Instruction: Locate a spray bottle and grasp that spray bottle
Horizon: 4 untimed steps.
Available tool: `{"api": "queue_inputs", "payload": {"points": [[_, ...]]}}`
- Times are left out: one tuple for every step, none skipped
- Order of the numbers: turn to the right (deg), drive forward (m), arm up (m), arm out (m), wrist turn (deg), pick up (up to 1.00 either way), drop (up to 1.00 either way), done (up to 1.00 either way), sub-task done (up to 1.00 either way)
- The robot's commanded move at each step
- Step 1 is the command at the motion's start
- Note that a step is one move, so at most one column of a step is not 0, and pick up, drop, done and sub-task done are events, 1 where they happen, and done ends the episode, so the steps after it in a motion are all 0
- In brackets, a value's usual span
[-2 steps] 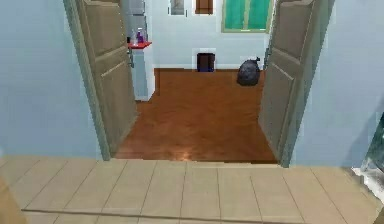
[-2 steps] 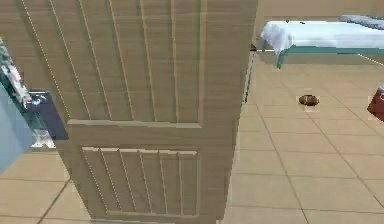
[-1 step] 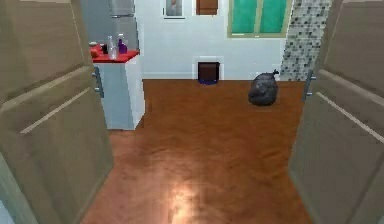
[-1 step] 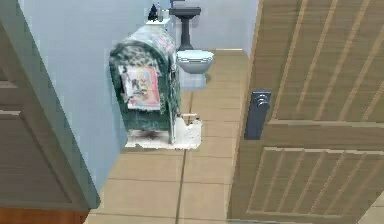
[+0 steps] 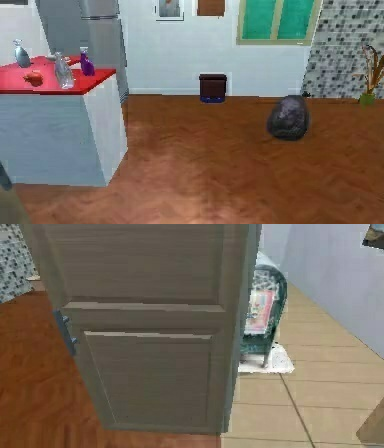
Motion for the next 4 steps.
{"api": "queue_inputs", "payload": {"points": [[0.0,1.00,0.00,0.00,0.0,0.00,0.00,0.00,0.00],[-9.0,0.00,0.00,0.00,0.0,0.00,0.00,0.00,0.00],[0.0,0.35,0.00,0.00,0.0,0.00,0.00,0.00,0.00],[-45.0,0.00,0.00,0.00,0.0,0.00,0.00,0.00,0.00]]}}
